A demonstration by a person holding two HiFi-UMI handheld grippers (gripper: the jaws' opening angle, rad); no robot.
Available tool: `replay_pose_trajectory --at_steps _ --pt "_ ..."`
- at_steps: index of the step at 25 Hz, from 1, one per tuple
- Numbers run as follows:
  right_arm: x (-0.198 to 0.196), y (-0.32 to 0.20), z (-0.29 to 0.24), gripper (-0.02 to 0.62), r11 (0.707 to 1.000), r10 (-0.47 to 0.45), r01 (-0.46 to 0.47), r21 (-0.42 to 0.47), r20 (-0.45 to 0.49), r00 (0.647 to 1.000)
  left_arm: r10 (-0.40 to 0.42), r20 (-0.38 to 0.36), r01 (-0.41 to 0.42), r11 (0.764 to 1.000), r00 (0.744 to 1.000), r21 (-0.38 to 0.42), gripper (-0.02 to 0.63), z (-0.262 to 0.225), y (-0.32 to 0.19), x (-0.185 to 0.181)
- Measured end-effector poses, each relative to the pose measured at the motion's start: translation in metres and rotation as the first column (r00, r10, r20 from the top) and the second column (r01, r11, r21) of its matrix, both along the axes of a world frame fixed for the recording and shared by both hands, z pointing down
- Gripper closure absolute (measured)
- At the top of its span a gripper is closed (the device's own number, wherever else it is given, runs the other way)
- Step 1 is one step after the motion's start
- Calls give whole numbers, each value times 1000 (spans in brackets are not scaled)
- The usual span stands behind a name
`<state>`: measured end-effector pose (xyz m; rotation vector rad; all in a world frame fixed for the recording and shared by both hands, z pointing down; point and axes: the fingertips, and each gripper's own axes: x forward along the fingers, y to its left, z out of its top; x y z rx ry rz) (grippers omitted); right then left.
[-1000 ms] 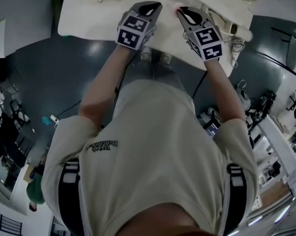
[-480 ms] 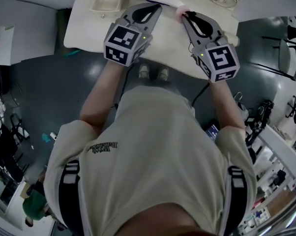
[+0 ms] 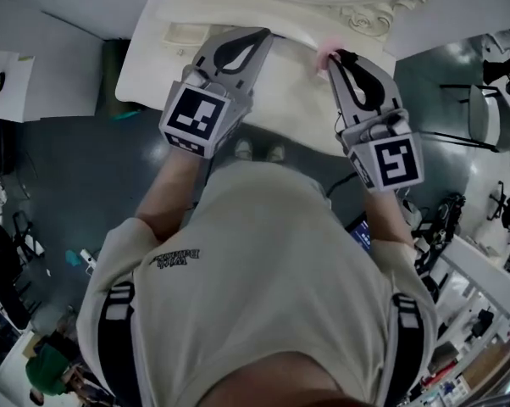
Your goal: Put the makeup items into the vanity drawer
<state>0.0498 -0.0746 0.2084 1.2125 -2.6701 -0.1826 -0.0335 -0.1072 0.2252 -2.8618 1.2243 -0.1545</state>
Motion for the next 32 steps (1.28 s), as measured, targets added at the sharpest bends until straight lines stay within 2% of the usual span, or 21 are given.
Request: replay_pose_trajectory --at_steps 5,8,19,21,25,29,32 --pt "2 23 -31 557 996 2 -9 94 74 997 8 -10 -8 999 1000 37 592 -16 20 -3" --pt "2 34 -43 557 993 3 -16 121 106 994 13 -25 -12 999 1000 52 592 -22 30 -3" --pt "5 54 -37 557 995 11 -27 93 161 987 17 -45 -16 1000 999 18 592 -16 41 -12" --pt "8 54 -35 557 996 17 -32 88 165 986 21 -55 -21 1000 998 -2 592 -16 41 -9" --pt "11 57 -34 557 996 28 -43 82 172 985 40 -42 -39 999 998 19 592 -12 42 -4" --pt "18 53 -28 557 996 52 -64 65 174 983 63 -28 -63 998 998 -3 592 -8 39 7" --pt "30 49 -25 557 994 82 -93 53 181 980 83 -47 -84 996 995 -16 592 -7 33 20"
